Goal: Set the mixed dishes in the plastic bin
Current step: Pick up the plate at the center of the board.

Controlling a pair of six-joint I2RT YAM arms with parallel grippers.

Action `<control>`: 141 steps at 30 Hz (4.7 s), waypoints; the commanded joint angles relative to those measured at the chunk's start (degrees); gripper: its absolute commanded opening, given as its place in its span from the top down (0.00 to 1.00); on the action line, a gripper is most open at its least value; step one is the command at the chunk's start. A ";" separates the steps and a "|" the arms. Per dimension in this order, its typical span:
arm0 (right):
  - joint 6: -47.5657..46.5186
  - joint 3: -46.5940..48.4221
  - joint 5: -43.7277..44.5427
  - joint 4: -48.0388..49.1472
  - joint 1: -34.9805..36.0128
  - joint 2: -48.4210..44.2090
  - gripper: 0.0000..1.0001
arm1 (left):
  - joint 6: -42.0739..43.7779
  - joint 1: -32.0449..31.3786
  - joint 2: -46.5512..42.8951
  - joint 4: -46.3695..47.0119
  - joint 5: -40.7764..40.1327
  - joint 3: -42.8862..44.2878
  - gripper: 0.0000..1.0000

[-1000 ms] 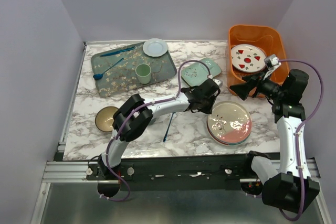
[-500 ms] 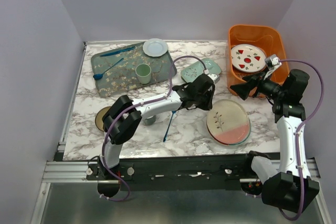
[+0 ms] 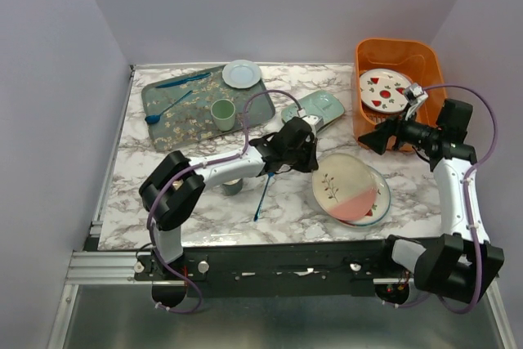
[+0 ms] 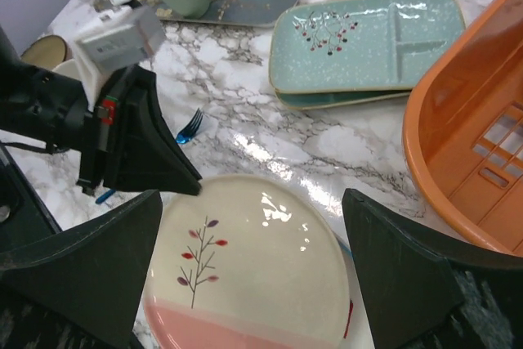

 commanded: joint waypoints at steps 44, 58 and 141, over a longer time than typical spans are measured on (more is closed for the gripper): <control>-28.86 -17.19 56.54 -8.23 63.22 -7.39 0.06 | -17.12 5.20 -1.61 16.69 8.93 -7.70 1.00; -26.75 -18.25 65.35 -7.52 71.31 -3.17 0.17 | -18.79 5.47 -1.96 17.31 9.02 -7.97 1.00; -21.12 -16.23 48.12 -9.81 63.05 -14.86 1.00 | -38.21 5.03 1.73 44.37 14.12 -24.22 0.34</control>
